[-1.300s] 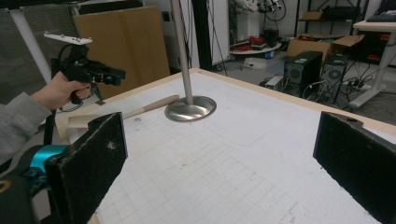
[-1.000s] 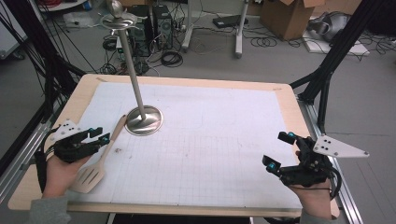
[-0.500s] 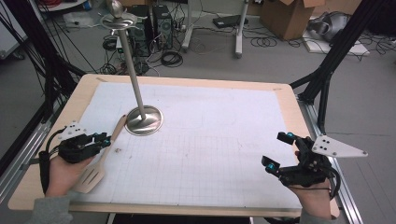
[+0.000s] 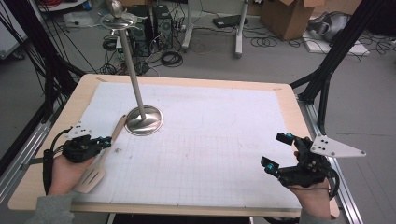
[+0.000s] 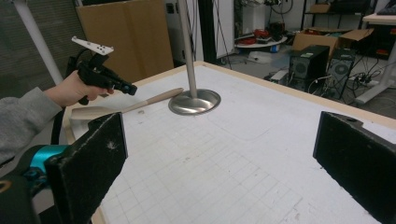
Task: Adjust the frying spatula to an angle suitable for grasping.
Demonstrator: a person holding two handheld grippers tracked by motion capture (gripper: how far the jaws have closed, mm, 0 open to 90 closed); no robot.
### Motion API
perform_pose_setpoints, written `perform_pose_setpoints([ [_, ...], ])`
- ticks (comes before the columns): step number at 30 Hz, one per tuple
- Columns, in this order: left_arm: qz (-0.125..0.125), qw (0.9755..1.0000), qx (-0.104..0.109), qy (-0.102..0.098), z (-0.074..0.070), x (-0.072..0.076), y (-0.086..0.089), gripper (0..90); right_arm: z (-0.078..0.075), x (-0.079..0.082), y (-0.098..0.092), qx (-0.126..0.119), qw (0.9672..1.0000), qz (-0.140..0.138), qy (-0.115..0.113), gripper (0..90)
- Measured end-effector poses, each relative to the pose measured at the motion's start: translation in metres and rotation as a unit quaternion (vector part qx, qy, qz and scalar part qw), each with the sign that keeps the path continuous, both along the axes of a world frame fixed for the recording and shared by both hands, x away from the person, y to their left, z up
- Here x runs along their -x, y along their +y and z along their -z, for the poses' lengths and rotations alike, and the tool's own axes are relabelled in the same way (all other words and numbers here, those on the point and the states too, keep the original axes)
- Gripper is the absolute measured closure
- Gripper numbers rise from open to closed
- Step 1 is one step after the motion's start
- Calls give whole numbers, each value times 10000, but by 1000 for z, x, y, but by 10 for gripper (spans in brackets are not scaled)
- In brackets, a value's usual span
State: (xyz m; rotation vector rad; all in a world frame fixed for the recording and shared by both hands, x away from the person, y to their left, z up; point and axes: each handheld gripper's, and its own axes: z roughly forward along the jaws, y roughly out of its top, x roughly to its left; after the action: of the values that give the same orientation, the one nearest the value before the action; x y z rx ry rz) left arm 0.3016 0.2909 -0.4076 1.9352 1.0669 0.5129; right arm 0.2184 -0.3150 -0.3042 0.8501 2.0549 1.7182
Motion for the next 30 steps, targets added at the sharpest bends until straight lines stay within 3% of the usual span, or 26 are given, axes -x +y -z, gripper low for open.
perform_pose_setpoints([
  [7,-44,9999,-18,110,5,-3,1,885,1,1,-2,-13,10000,26,29,16],
  [25,27,9976,-451,525,18,-15,-10,886,3,1,-4,-6,10000,73,63,16],
  [30,-52,9974,-469,550,20,-16,-9,886,3,1,-4,5,9999,64,83,16],
])
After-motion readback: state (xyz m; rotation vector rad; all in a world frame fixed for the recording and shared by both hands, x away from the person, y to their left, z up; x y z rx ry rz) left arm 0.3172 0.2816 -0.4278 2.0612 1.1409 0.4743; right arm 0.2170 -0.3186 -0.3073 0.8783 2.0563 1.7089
